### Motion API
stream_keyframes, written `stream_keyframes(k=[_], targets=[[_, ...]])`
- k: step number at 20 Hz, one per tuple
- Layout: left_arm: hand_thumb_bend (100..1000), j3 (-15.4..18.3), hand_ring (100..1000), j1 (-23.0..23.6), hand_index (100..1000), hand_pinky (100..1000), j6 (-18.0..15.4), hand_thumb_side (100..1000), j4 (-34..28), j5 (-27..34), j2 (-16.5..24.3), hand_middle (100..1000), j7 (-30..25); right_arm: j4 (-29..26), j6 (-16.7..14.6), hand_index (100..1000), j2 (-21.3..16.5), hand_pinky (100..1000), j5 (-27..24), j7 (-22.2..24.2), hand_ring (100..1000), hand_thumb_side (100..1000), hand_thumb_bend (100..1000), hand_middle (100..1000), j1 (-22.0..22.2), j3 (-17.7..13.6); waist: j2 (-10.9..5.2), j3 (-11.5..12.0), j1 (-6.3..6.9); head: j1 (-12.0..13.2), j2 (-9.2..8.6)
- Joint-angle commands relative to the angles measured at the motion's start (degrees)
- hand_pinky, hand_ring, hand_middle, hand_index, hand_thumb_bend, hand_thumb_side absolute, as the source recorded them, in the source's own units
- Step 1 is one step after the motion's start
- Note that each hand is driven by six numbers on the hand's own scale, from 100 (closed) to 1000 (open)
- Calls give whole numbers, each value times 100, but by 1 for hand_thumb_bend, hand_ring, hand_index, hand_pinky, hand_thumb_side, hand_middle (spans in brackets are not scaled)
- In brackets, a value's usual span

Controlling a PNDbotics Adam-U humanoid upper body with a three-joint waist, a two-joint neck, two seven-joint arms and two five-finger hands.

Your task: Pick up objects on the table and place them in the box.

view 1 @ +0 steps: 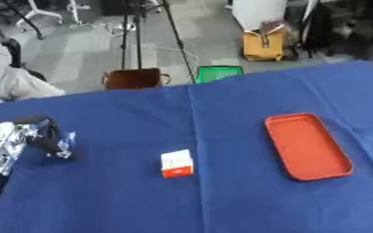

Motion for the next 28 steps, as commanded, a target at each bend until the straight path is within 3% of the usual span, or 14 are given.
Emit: stream_keyframes(k=[1,2,3,7,15,21,25,28], targets=[[761,6,381,-55,616,363,-13,320,36,58,120,515,66,-91,-7,834,-78,609,-32,11,709,521,561,668,-53,-22,-69,2,-38,14,35],[761,2,381,-57,616,363,-28,320,55,97,107,515,80,-91,-5,834,-75,609,-32,11,709,521,561,668,-52,-22,-69,5,-40,17,36],[665,-2,332,-57,549,301,-43,281,74,138,96,473,91,-91,-5,834,-73,609,-32,12,708,521,561,668,-52,-22,-68,6,-41,18,35],[609,-4,310,-56,505,250,-120,293,128,397,76,432,136,-91,-8,834,-73,609,-31,15,708,521,561,668,-56,-22,-67,8,-46,17,35],[544,84,295,-119,497,188,-426,355,-267,1287,317,411,-212,-91,-4,834,-81,609,-25,9,708,523,561,668,-44,-29,-77,6,-48,13,53],[540,172,278,-324,490,145,-743,358,-978,1846,733,395,-557,-91,6,834,-94,609,-19,9,708,524,560,668,-29,-29,-107,5,-28,-8,72],[525,8,270,-549,484,115,-877,353,-1479,2109,688,380,-629,-91,12,834,-92,610,-29,19,708,526,559,668,-28,-16,-121,6,-27,-14,69],[500,-380,250,-1021,456,100,-1017,315,-1748,2071,447,345,-864,-91,9,834,-75,610,-49,42,708,527,557,668,-50,11,-136,-25,-48,19,87]])
